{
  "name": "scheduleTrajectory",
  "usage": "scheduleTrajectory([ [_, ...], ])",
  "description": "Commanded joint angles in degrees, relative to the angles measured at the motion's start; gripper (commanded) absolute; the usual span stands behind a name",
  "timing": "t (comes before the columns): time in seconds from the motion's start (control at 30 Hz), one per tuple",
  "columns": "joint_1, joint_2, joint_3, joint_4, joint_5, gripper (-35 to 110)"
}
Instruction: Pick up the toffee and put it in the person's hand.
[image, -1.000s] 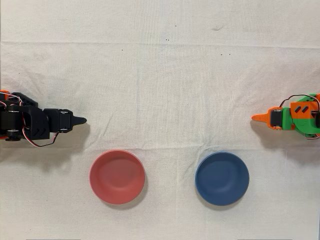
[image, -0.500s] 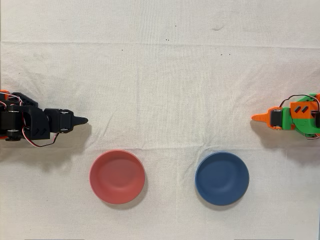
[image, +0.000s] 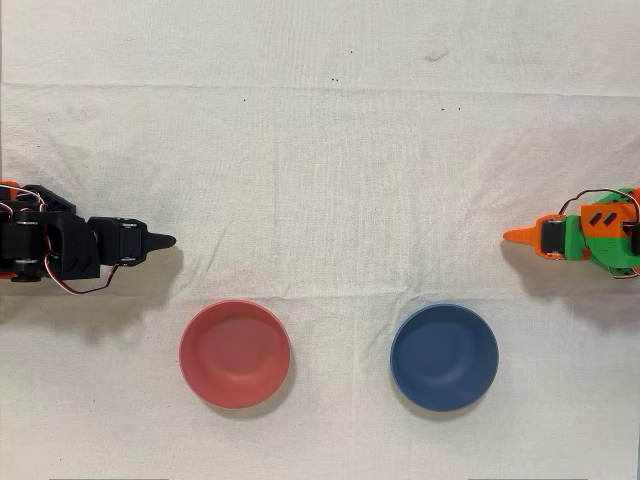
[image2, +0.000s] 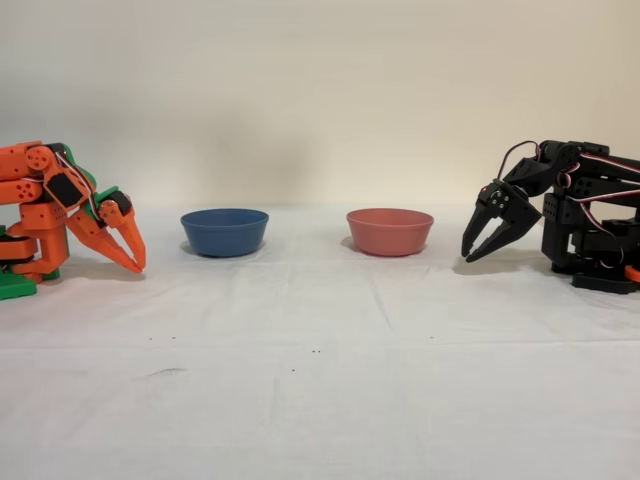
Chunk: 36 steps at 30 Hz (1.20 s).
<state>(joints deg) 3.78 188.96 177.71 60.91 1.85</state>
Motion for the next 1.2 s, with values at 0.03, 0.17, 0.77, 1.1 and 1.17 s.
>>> scheduleTrajectory([
  [0.03, 0.7, 4.0, 0.8, -0.2, 0.4, 2],
  [0.17, 0.7, 4.0, 0.8, -0.2, 0.4, 0],
  [0.77, 0.7, 4.0, 0.8, -0.2, 0.4, 0],
  [1.1, 0.7, 4.0, 0.8, -0.2, 0.4, 0],
  [1.17, 0.7, 4.0, 0.8, -0.2, 0.4, 0],
])
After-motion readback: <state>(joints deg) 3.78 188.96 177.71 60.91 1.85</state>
